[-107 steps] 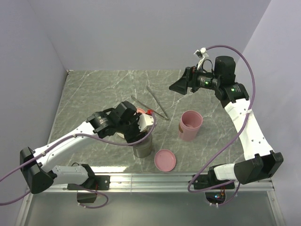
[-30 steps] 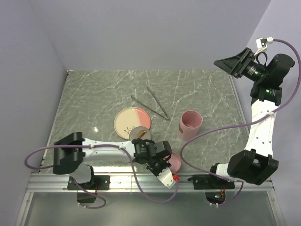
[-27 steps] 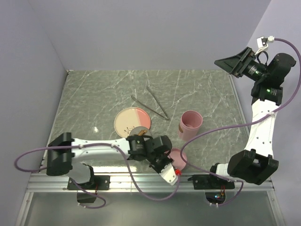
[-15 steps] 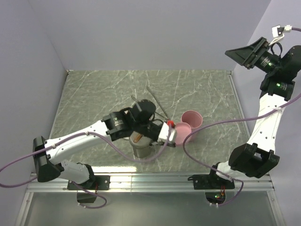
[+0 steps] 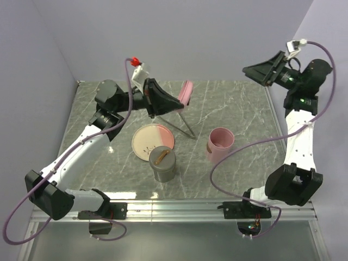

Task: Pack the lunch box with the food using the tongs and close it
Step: Pick up the box lid from the center of the board.

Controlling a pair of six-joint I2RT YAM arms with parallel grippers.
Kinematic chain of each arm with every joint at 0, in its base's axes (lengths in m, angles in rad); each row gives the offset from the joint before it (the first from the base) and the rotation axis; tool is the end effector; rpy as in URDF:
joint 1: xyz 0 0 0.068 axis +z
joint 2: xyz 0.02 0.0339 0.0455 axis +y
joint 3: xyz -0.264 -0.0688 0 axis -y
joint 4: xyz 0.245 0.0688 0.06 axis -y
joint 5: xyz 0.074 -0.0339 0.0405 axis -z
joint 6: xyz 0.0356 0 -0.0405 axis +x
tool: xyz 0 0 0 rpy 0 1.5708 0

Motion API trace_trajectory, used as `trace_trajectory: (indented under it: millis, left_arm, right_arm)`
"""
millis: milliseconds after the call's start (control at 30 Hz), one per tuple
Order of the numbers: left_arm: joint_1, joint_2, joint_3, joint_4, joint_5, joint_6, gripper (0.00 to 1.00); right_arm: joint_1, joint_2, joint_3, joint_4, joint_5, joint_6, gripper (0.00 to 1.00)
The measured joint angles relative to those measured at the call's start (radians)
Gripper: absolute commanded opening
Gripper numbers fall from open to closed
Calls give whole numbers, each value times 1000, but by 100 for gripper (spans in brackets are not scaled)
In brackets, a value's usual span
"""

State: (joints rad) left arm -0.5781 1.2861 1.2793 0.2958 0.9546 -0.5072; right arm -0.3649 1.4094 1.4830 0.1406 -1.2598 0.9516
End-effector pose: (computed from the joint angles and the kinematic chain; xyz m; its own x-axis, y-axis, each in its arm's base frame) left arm 0.2202 -0.1784 0.4522 -0.2630 -0.1636 -0.9508 0.9646 -0.0262 -0.2623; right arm 0.2928 -0.0756 0.4700 -0.5035 0.4591 -0.7319 -0.6027 0.4204 0.6783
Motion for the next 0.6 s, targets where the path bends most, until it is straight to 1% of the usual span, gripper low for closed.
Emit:
trace_trajectory:
  millis: [33, 133, 233, 300, 367, 500, 600]
  left_arm:
    - [18, 0, 2, 66, 2, -69, 0]
    - [25, 1, 19, 175, 5, -196, 0]
    - [34, 0, 46, 226, -40, -307, 0]
    - [64, -3, 57, 241, -90, -386, 0]
    - [107, -3, 66, 241, -144, -460, 0]
    - [186, -3, 80, 220, -255, -601, 0]
    - [205, -3, 80, 209, -312, -689, 0]
  right_arm:
    - [27, -6, -4, -20, 10, -23, 96]
    - [121, -29, 1, -90, 40, -115, 95]
    - [212, -45, 8, -132, 70, -189, 93]
    - [274, -52, 7, -135, 100, -214, 92]
    - [318, -60, -6, -101, 130, -212, 90]
    - [383, -71, -46, -5, 199, -172, 84]
    - [448, -69, -53, 63, 253, -132, 81]
